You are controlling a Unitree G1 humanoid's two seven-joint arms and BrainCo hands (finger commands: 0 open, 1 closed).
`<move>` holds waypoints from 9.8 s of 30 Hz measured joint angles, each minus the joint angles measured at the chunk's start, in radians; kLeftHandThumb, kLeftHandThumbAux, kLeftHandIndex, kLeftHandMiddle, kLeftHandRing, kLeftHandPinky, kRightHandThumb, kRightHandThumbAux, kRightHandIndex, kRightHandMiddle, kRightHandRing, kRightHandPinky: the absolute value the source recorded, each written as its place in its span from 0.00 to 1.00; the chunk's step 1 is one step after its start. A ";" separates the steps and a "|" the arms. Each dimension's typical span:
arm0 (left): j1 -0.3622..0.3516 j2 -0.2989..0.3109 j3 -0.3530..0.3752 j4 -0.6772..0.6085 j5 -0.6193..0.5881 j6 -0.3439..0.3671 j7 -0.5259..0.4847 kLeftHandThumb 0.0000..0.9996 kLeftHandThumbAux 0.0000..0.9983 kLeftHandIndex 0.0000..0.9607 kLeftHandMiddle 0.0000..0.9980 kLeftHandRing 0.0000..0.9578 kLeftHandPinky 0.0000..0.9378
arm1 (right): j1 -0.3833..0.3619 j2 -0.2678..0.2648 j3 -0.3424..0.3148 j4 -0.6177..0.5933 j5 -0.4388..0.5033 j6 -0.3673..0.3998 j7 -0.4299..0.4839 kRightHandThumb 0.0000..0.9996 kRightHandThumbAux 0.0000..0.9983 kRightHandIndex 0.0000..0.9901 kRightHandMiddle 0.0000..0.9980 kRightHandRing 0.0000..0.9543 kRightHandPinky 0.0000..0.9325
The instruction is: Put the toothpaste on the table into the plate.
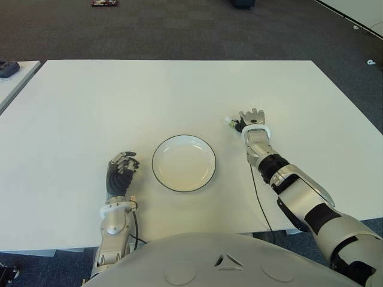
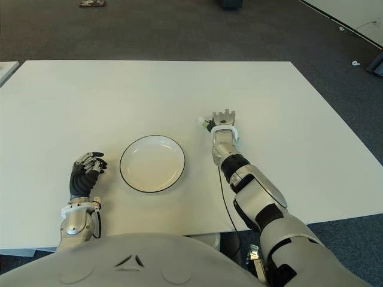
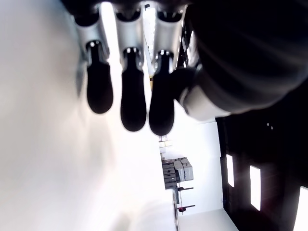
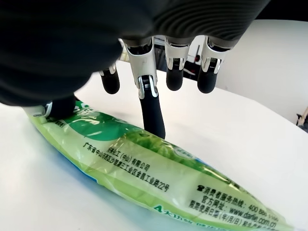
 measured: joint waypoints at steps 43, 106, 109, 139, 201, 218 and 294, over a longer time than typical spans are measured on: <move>0.000 -0.018 0.000 -0.034 0.031 0.040 0.036 0.70 0.72 0.45 0.57 0.58 0.57 | 0.203 -0.164 -0.023 -0.464 -0.049 -0.002 0.219 0.61 0.19 0.00 0.00 0.00 0.00; 0.009 -0.031 0.017 -0.078 -0.006 0.084 0.058 0.70 0.72 0.45 0.57 0.58 0.59 | 0.216 -0.120 -0.138 -0.457 -0.101 -0.046 0.125 0.72 0.70 0.44 0.65 0.70 0.74; 0.009 -0.031 0.018 -0.076 -0.014 0.082 0.057 0.70 0.72 0.45 0.57 0.59 0.59 | 0.223 -0.107 -0.155 -0.450 -0.090 -0.041 0.092 0.72 0.70 0.44 0.68 0.73 0.77; 0.006 -0.025 0.023 -0.071 -0.022 0.076 0.057 0.70 0.72 0.45 0.56 0.57 0.56 | 0.251 -0.028 -0.254 -0.435 -0.017 0.011 -0.109 0.72 0.71 0.44 0.79 0.84 0.92; -0.005 0.001 0.038 0.009 -0.017 -0.040 0.047 0.70 0.72 0.45 0.56 0.59 0.58 | 0.504 -0.098 -0.353 -1.115 -0.085 0.283 0.392 0.50 0.10 0.00 0.00 0.00 0.00; -0.028 0.002 0.038 0.033 -0.010 -0.047 0.047 0.70 0.72 0.45 0.56 0.59 0.58 | 0.570 -0.130 -0.342 -1.049 -0.109 0.287 0.426 0.50 0.10 0.00 0.00 0.00 0.00; -0.004 -0.032 0.040 0.034 -0.010 -0.076 0.056 0.71 0.72 0.45 0.57 0.60 0.58 | 0.698 -0.075 -0.196 -0.921 -0.424 0.141 0.217 0.65 0.31 0.04 0.05 0.11 0.25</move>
